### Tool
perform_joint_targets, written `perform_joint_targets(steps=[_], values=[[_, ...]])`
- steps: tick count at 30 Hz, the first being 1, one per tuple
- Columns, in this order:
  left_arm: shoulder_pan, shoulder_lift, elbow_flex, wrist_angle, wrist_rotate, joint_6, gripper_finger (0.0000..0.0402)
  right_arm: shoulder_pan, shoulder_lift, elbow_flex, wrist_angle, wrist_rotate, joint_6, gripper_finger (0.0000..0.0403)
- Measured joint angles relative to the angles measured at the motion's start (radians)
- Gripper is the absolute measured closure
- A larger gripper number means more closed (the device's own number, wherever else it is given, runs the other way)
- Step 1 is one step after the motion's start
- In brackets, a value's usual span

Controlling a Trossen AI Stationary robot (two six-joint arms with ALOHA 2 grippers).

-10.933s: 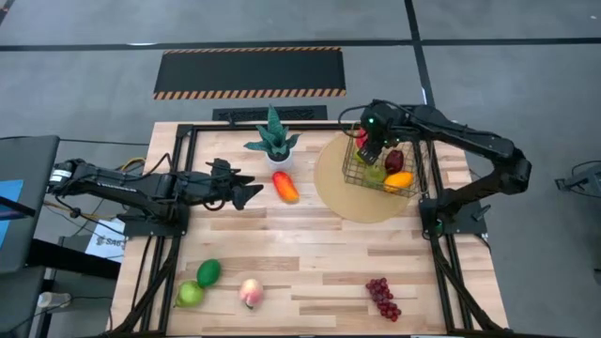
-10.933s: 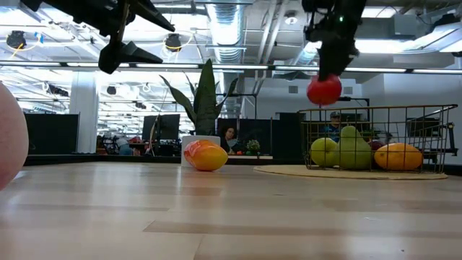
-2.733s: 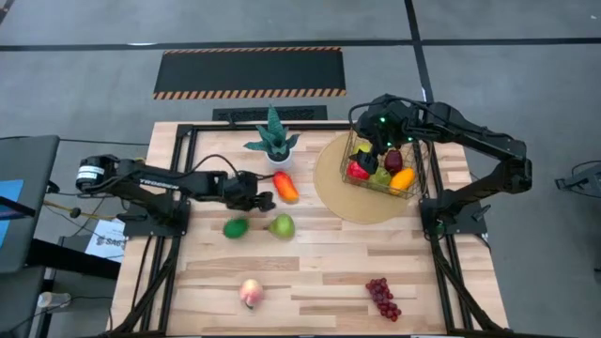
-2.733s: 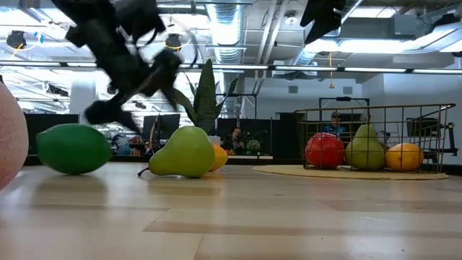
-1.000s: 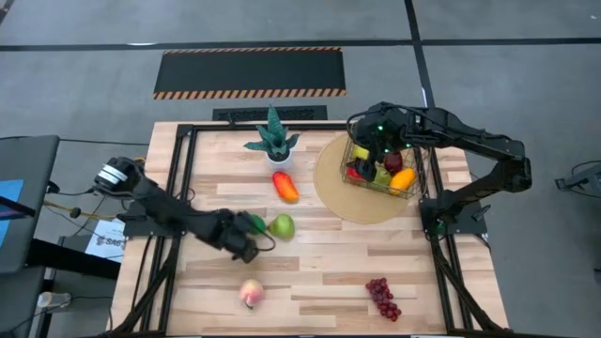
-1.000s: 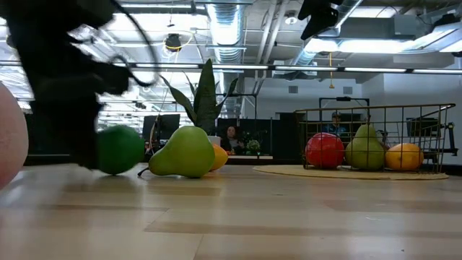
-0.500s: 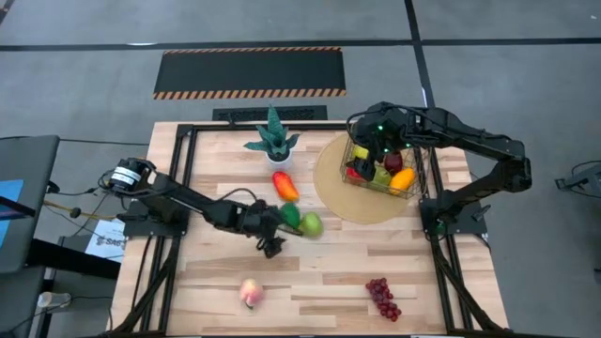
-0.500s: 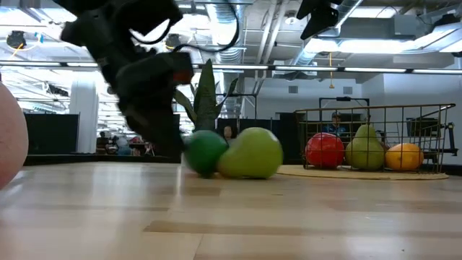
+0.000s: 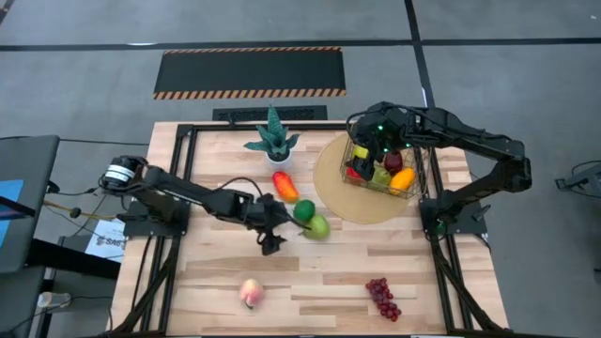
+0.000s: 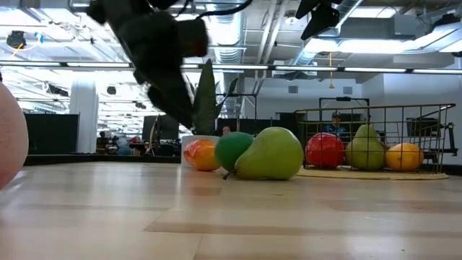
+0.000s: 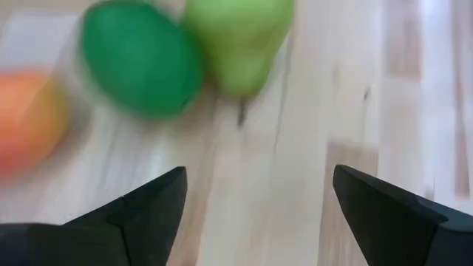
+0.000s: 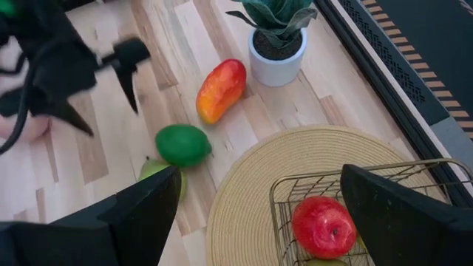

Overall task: Build produce basket
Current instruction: Move the fruits to the center of the table

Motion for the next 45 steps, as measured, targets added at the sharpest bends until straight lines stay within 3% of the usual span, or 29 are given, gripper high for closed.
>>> perform_joint_targets(steps=[6, 12, 18, 21, 25, 32, 37, 45], values=[[-0.112, -0.188, 0.041, -0.355, 0.018, -0.112, 0.0074, 0.0, 0.0, 0.0, 0.009, 0.0, -0.001, 0.0017], [-0.356, -0.309, 0.041, -0.515, 0.017, -0.394, 0.0074, 0.0, 0.0, 0.0, 0.01, 0.0, -0.001, 0.0017], [-0.666, -0.286, 0.04, -0.527, -0.061, -0.743, 0.0074, 0.0, 0.0, 0.0, 0.016, 0.0, -0.001, 0.0017], [-0.766, -0.229, 0.041, -0.492, -0.106, -0.884, 0.0074, 0.0, 0.0, 0.0, 0.017, 0.0, -0.001, 0.0017], [-0.83, -0.127, 0.04, -0.414, -0.138, -0.955, 0.0074, 0.0, 0.0, 0.0, 0.033, 0.0, -0.002, 0.0017], [-0.773, 0.024, 0.04, -0.336, -0.163, -0.856, 0.0074, 0.0, 0.0, 0.0, 0.035, 0.0, -0.003, 0.0017], [-0.666, 0.039, 0.019, -0.286, -0.202, -0.631, 0.0074, 0.0, 0.0, 0.0, 0.035, 0.0, -0.001, 0.0017], [-0.482, 0.039, -0.092, 0.015, -0.111, -0.232, 0.0074, 0.0, 0.0, 0.0, 0.025, 0.0, 0.0, 0.0017]])
